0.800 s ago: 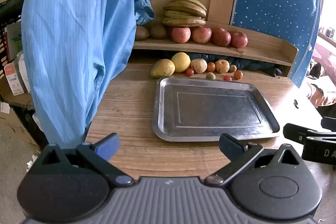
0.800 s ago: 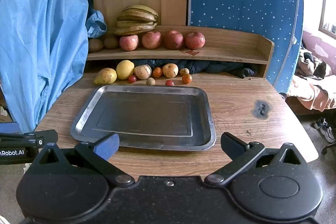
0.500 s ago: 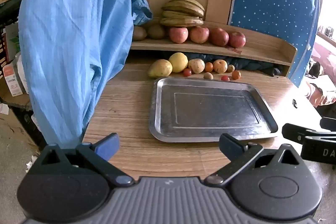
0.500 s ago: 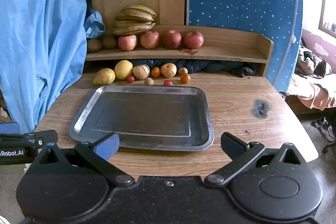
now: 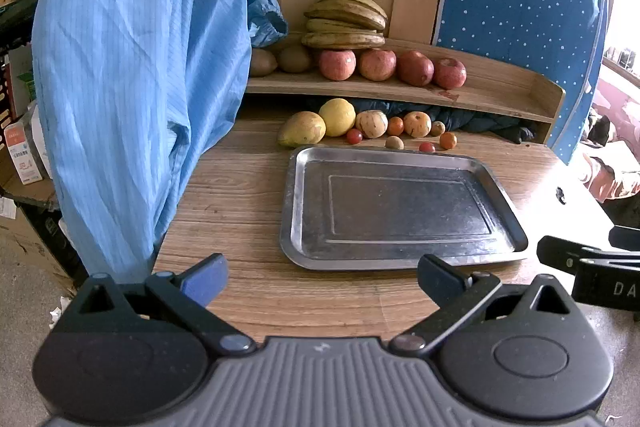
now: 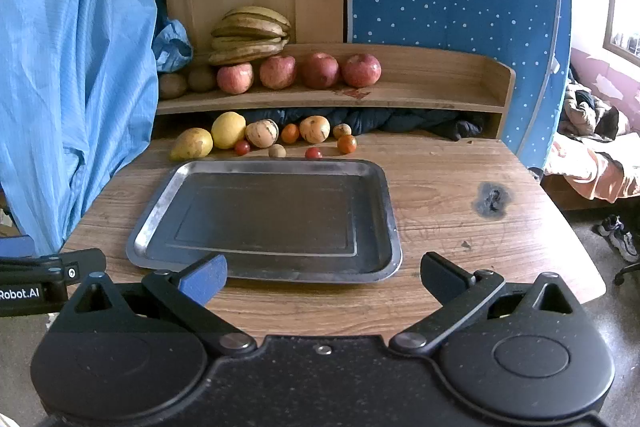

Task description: Organize fruits

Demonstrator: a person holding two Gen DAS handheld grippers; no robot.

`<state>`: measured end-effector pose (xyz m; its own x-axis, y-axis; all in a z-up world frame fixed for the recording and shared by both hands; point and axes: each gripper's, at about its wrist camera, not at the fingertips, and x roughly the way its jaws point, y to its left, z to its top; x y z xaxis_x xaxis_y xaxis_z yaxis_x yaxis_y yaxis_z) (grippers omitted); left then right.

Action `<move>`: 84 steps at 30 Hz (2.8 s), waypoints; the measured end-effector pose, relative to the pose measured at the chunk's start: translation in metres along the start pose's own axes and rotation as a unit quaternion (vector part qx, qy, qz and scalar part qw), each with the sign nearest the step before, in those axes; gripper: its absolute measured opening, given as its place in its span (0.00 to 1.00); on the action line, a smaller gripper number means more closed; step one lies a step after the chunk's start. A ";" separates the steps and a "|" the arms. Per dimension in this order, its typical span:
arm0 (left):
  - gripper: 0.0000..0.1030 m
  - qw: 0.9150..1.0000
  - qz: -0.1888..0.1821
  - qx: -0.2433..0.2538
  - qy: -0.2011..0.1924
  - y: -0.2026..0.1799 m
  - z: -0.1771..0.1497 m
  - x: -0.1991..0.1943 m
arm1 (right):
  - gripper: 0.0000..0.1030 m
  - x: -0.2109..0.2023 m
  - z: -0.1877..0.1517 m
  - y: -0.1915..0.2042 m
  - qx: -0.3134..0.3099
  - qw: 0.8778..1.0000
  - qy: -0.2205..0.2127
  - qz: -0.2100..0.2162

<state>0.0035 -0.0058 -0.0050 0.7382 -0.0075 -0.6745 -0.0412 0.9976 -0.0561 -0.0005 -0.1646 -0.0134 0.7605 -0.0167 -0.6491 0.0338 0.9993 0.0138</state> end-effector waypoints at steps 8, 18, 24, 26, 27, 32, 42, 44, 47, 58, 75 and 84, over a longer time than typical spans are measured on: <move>1.00 1.000 -0.004 0.000 0.000 0.000 -0.002 0.002 | 1.00 -0.004 -0.004 0.000 0.003 1.000 0.000 -0.002; 1.00 1.000 -0.004 -0.002 0.003 -0.001 -0.003 0.004 | 1.00 -0.002 -0.002 -0.001 0.005 1.000 0.004 -0.004; 1.00 1.000 -0.006 -0.003 0.008 -0.002 -0.003 0.007 | 1.00 -0.001 -0.002 -0.003 0.007 1.000 0.005 -0.005; 1.00 1.000 -0.006 -0.004 0.009 -0.003 -0.002 0.007 | 1.00 -0.001 -0.002 -0.005 0.008 1.000 0.005 -0.005; 1.00 1.000 -0.006 -0.004 0.009 -0.003 -0.002 0.007 | 1.00 -0.001 -0.002 -0.005 0.008 1.000 0.006 -0.005; 1.00 1.000 -0.005 -0.002 0.011 -0.005 -0.002 0.008 | 1.00 0.001 -0.003 -0.008 0.010 1.000 0.007 -0.005; 1.00 1.000 -0.004 -0.002 0.016 -0.007 0.001 0.011 | 1.00 0.006 -0.001 -0.013 0.010 1.000 0.013 -0.005; 1.00 1.000 -0.003 -0.002 0.018 -0.008 0.001 0.012 | 1.00 0.007 -0.001 -0.014 0.011 1.000 0.015 -0.004; 1.00 1.000 -0.001 -0.003 0.022 -0.010 0.002 0.015 | 1.00 0.010 -0.001 -0.015 0.012 1.000 0.019 -0.003; 1.00 0.999 0.018 -0.015 0.040 -0.017 0.011 0.030 | 1.00 0.021 0.004 -0.024 0.006 1.000 0.026 0.006; 1.00 0.992 0.084 -0.071 0.055 -0.048 0.054 0.084 | 1.00 0.076 0.064 -0.047 -0.079 0.990 0.009 0.114; 1.00 0.982 0.130 -0.102 0.091 -0.055 0.073 0.117 | 1.00 0.113 0.088 -0.064 -0.120 0.977 0.027 0.175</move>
<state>0.1416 -0.0563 -0.0269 0.5538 0.2145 -0.8046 -0.3594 0.9332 0.0015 0.1402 -0.2331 -0.0203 0.6621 0.3234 -0.6760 -0.3802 0.9223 0.0689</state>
